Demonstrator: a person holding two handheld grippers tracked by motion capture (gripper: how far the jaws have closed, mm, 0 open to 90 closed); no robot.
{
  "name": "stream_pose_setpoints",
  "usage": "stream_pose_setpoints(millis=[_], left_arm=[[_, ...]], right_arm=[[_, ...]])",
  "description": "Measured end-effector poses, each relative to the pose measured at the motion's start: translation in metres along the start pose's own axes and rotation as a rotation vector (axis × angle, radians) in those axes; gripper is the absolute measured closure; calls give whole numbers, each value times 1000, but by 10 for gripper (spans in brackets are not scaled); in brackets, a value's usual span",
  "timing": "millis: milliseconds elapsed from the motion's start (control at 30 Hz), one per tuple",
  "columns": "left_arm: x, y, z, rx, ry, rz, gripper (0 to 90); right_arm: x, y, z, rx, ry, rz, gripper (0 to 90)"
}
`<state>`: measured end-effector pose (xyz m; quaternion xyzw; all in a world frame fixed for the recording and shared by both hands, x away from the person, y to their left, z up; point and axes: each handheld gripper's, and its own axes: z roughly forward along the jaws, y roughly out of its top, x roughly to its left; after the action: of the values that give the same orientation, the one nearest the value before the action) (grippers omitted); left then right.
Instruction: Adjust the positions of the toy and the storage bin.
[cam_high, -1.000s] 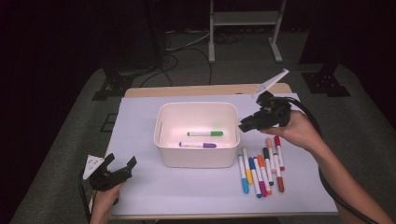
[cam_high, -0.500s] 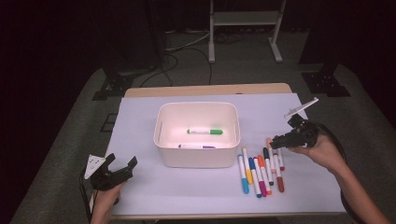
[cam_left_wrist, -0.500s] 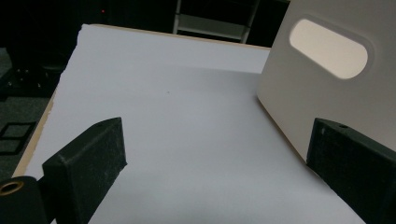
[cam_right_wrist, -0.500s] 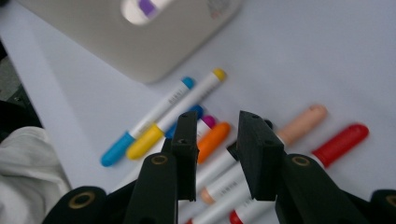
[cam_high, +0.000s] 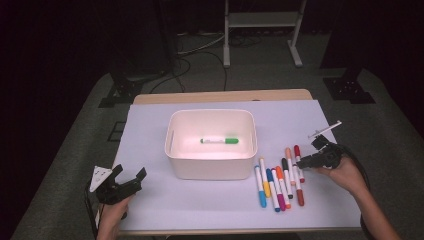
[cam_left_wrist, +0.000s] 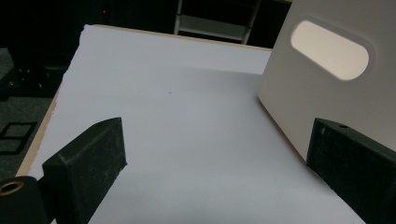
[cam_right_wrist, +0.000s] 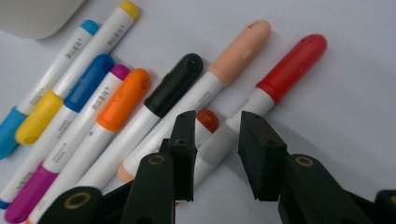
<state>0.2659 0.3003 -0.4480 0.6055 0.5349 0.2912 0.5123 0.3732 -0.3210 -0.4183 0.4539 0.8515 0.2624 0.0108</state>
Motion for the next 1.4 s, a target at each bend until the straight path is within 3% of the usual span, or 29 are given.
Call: stream_pose_setpoints(millis=[200,533,867,1133,1400], left_arm=[[0,0,0,1,0,0,33],[0,0,0,1,1,2,33],[0,0,0,1,2,1,33],[0,0,0,0,3,1,33],[0,0,0,2,2,2,33]], right_arm=[[0,-5,4,-9,-41,1,655],[-8,-16,-10,32,-196,6,680],[-10,-17,-3,67,-269,4,696],[-13,-21,-4,55,-228,12,757],[-7,-19,-19,17,-77,16,758]])
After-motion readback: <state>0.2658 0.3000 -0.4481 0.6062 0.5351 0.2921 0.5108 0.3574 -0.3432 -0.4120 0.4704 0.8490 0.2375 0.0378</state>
